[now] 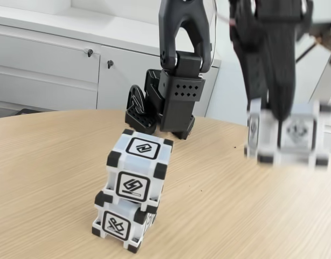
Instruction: Stack cubes from left to right.
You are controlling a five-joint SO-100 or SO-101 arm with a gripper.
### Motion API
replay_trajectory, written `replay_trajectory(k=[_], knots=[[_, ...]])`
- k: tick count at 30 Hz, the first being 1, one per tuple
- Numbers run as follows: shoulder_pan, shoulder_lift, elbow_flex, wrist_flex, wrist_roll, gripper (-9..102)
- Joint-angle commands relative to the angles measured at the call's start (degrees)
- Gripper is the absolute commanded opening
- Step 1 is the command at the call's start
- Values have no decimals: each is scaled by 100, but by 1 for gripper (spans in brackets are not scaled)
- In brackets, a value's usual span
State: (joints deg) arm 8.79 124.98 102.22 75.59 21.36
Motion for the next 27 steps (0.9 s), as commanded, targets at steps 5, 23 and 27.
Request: replay_trajectory(k=[5,23,27], knots=[[79,1107,-167,176,114,11],[1819,1046,-97,70,422,9],[2039,861,-88,79,343,8]])
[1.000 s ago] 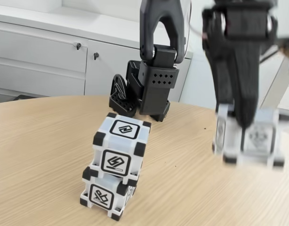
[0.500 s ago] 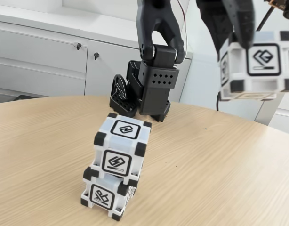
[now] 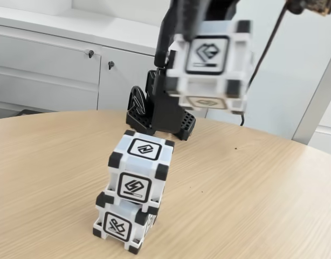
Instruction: Stack cubes from left to right.
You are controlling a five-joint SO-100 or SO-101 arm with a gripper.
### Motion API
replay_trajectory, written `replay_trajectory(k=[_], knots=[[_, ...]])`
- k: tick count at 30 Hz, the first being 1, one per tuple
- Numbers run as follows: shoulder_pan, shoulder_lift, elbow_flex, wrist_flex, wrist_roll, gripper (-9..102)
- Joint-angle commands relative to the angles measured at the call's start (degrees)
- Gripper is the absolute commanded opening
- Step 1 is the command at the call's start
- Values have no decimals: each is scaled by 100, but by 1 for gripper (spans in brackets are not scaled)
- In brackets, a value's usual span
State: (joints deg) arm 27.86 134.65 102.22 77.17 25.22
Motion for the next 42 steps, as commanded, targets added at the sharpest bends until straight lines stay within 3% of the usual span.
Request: replay_trajectory(k=[1,42], knots=[[158,-167,-88,-79,-79,8],[1072,-360,-114,527,-1055,4]])
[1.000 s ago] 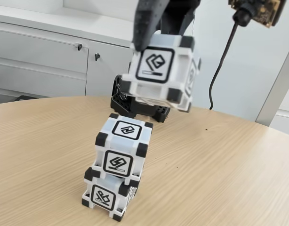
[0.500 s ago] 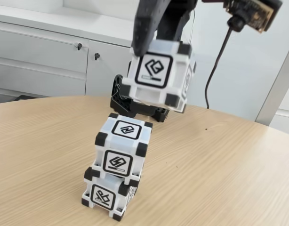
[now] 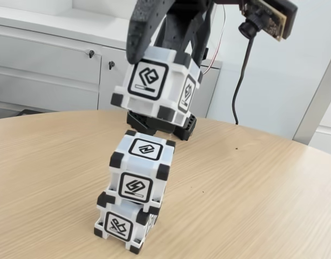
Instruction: Stack cubes from left to right.
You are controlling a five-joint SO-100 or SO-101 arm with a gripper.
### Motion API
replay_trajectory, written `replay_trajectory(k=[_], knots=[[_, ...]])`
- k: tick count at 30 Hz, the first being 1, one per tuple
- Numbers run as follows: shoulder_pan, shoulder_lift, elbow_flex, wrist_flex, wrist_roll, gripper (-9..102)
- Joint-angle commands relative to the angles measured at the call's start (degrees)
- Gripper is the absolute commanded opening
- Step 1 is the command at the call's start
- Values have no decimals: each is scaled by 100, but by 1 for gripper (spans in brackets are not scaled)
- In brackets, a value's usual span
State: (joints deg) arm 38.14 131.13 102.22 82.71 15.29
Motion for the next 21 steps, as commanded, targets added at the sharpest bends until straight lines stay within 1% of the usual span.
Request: replay_trajectory(k=[1,18,21], knots=[[44,-9,-114,-44,-79,3],[53,-18,-105,35,-598,2],[53,-18,-97,176,-677,2]])
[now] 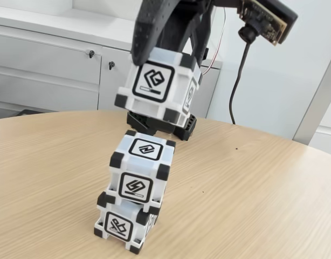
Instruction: Stack cubes from left to right.
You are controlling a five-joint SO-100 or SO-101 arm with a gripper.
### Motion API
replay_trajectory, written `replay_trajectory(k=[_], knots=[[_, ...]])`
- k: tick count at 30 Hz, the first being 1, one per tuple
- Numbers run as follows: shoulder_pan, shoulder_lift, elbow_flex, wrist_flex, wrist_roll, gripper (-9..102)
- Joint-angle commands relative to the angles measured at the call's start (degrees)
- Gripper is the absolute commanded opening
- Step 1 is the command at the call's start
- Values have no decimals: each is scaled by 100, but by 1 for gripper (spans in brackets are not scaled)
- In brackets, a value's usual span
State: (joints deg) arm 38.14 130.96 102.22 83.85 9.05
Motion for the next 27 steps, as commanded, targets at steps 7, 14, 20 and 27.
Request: replay_trajectory(k=[7,14,20,27], knots=[[53,0,-97,167,-9,1],[141,-18,-97,167,18,0],[615,-193,-97,167,18,0],[633,-615,-105,88,132,0]])
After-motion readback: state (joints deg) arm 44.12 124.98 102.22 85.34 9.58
